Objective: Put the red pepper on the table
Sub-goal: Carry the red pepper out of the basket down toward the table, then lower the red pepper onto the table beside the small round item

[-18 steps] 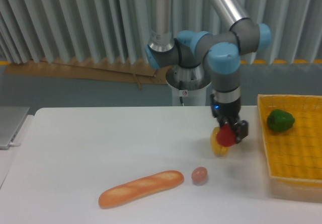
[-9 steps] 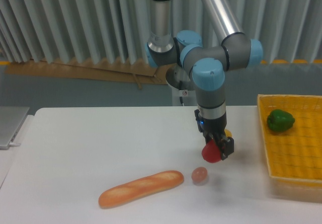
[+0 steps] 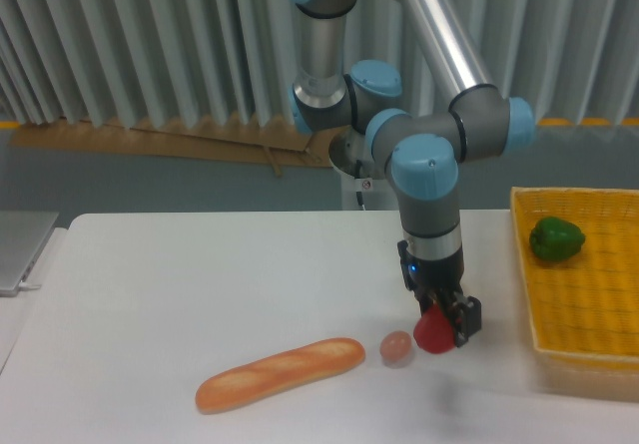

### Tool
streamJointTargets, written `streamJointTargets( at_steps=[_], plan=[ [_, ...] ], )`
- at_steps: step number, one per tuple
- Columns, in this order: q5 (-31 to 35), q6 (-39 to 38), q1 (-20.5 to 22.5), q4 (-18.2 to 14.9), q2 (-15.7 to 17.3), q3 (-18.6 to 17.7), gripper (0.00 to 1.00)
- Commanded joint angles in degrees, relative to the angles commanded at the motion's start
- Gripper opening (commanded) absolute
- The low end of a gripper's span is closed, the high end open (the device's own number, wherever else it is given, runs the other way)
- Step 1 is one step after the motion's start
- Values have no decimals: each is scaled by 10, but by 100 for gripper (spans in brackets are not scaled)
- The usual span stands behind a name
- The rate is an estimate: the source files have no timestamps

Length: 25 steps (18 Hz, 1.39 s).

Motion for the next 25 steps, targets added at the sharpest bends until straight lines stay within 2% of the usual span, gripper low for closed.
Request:
streamJointTargets(
  at_steps=[5,9,14,15,18,25],
  plan=[
    [5,-2,-1,1,-10,0,55],
    [10,-5,-1,3,-5,1,55],
    [71,-9,-3,16,-8,1,56],
    [67,-23,-4,10,-10,-3,56],
    [59,-28,-1,-17,-7,-47,56],
    [33,-35,-2,-17,-11,-52,55]
  ],
)
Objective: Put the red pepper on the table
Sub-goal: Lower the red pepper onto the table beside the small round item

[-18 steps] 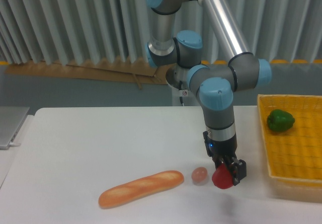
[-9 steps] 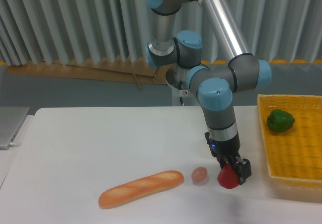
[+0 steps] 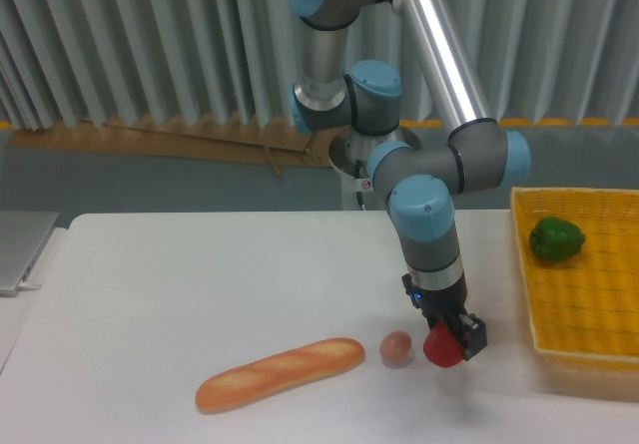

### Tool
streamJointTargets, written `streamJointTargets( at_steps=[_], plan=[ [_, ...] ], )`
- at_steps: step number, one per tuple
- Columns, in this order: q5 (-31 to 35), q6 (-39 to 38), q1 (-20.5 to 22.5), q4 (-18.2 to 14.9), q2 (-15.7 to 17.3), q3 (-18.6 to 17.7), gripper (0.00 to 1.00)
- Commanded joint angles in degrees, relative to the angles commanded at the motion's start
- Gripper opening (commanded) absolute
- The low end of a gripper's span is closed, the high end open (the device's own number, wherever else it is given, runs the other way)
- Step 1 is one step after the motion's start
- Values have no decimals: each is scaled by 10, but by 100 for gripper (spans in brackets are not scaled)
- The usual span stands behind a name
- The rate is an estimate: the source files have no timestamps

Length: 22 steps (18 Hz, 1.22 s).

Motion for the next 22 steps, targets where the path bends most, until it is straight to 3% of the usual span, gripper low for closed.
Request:
streamJointTargets(
  at_steps=[11,22],
  plan=[
    [-3,-2,2,4,-44,3,56],
    [-15,-2,4,1,-23,-3,56]
  ],
)
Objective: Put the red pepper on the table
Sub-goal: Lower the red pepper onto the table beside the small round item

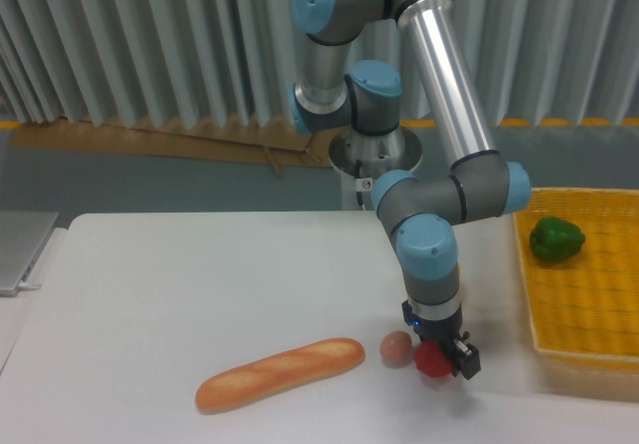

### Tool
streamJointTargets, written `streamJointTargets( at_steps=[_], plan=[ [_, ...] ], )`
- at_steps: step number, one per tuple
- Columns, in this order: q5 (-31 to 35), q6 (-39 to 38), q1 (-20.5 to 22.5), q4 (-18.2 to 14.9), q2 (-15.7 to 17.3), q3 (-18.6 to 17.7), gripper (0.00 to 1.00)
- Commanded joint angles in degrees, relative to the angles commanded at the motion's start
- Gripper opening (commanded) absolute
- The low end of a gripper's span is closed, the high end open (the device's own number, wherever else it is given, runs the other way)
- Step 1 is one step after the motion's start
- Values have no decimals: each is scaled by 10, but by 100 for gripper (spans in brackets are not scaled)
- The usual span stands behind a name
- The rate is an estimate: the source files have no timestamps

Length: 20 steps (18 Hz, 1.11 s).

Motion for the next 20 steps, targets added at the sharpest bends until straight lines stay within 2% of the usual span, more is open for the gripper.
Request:
streamJointTargets(
  at_steps=[7,9,10,11,20],
  plan=[
    [0,-15,2,3,0,-1,59],
    [1,-17,1,3,0,-1,67],
    [1,-16,1,3,0,-1,81],
    [2,-17,1,4,0,-1,100],
    [4,-30,-1,4,2,-1,100]
  ],
)
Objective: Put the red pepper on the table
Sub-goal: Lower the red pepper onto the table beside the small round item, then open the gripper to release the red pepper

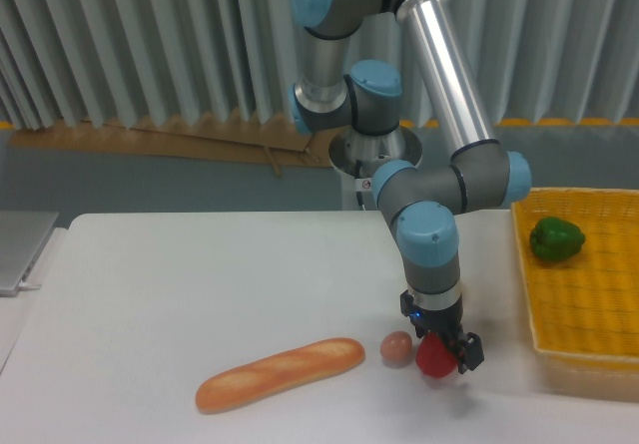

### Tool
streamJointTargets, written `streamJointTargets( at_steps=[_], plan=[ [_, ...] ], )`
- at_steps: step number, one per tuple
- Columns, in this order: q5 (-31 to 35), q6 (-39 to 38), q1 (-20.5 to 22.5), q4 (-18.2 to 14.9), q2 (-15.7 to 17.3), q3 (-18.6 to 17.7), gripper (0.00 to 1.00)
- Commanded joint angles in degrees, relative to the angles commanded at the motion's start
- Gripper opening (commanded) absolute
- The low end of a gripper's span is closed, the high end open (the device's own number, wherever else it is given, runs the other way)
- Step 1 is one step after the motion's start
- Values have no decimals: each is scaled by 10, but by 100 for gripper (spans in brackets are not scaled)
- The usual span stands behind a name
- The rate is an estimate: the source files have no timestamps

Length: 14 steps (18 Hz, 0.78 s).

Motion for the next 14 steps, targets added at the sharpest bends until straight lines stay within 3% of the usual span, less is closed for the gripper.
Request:
streamJointTargets(
  at_steps=[14],
  plan=[
    [-4,0,4,-2,29,-3,100]
  ],
)
